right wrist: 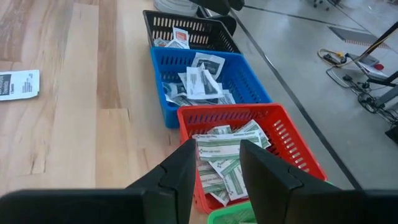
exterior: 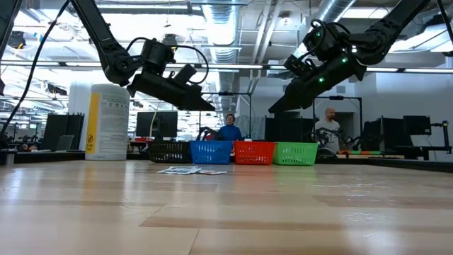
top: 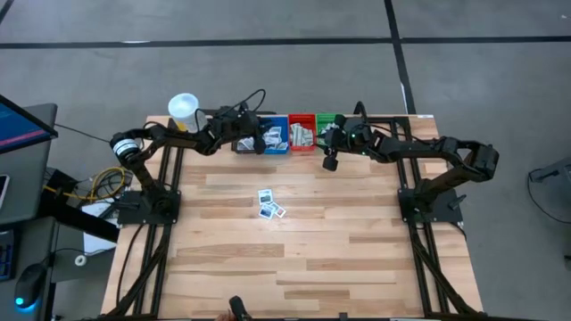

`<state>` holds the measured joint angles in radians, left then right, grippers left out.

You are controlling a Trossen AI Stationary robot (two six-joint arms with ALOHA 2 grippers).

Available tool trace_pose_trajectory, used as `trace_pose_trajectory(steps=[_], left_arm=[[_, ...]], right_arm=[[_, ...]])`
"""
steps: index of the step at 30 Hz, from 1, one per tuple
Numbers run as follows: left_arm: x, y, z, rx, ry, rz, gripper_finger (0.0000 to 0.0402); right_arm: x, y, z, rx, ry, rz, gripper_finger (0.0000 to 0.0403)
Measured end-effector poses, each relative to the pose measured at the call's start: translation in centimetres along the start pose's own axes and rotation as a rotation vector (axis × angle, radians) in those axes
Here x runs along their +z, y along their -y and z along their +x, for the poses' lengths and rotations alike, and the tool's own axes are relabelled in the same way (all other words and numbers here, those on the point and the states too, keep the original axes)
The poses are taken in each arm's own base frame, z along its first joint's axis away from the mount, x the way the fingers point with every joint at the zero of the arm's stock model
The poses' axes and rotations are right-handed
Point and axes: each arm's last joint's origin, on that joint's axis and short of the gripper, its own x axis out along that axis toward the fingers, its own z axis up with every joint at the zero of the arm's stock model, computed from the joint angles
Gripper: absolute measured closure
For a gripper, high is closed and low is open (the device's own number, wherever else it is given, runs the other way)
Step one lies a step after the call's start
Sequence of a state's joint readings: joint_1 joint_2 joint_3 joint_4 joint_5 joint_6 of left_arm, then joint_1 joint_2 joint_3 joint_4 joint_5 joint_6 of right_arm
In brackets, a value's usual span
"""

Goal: Pick & Place First Aid Supplies
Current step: Put the gray towelette pack into the blue bin

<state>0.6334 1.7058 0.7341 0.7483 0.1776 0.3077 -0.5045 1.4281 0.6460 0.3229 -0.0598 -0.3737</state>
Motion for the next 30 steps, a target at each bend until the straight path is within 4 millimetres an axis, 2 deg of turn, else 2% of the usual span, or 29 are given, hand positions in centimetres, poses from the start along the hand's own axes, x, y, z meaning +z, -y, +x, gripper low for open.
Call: trace_pose_trajectory(steps=[8, 20, 30], left_arm=[[0.0, 0.0, 0.0, 0.000, 0.000, 0.000, 0.0296], [0.1, 0.2, 0.0, -0.008, 0.006, -0.022, 0.0295], [0.2, 3.3, 0.1, -0.100, 0.000, -0.063, 0.0293]], right_arm=[[0.0, 0.0, 0.0, 0.001, -0.001, 0.008, 0.0284], [0.0, 0.0, 0.0, 0.001, -0.001, 0.012, 0.0284], [0.1, -0.5, 0.0, 0.061, 0.014, 0.081, 0.0284]])
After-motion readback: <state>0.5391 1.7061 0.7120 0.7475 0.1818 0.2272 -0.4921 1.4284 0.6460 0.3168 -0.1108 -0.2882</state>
